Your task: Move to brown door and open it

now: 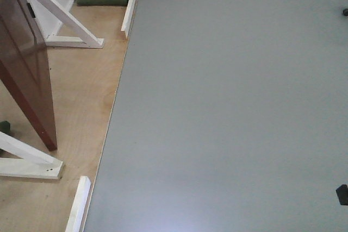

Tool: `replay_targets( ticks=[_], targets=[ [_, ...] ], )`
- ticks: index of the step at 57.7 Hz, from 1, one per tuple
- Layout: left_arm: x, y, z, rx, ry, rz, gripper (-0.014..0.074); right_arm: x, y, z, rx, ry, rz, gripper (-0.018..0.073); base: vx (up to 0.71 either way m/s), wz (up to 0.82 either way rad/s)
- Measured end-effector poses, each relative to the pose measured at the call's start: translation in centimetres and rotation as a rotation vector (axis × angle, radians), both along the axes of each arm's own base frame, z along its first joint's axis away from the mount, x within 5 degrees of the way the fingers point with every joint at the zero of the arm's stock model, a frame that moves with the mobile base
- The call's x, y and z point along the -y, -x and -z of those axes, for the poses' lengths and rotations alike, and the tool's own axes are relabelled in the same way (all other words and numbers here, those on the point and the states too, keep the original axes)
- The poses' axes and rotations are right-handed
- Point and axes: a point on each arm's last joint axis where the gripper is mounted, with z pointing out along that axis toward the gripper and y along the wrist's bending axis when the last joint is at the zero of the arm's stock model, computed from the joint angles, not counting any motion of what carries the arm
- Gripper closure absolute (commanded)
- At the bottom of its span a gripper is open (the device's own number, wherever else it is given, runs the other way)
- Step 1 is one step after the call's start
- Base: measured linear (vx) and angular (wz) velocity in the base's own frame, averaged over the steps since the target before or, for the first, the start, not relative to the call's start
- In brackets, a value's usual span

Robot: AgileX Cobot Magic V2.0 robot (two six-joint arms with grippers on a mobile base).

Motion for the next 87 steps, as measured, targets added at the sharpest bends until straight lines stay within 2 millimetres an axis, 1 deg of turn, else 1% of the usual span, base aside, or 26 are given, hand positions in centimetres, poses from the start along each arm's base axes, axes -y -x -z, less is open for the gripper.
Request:
replay_targets(
  ticks=[47, 87],
  targets=[
    [0.0, 0.0, 0.0, 0.0, 0.0, 0.0, 0.06, 0.0, 0.0, 0.0, 0.0, 0.0, 0.0, 0.0559, 0.32, -0.01],
    [0.0, 0.0, 0.0, 0.0, 0.0, 0.0, 0.06, 0.0, 0.0, 0.0, 0.0, 0.0, 0.0, 0.0559, 0.14, 0.01]
  ],
)
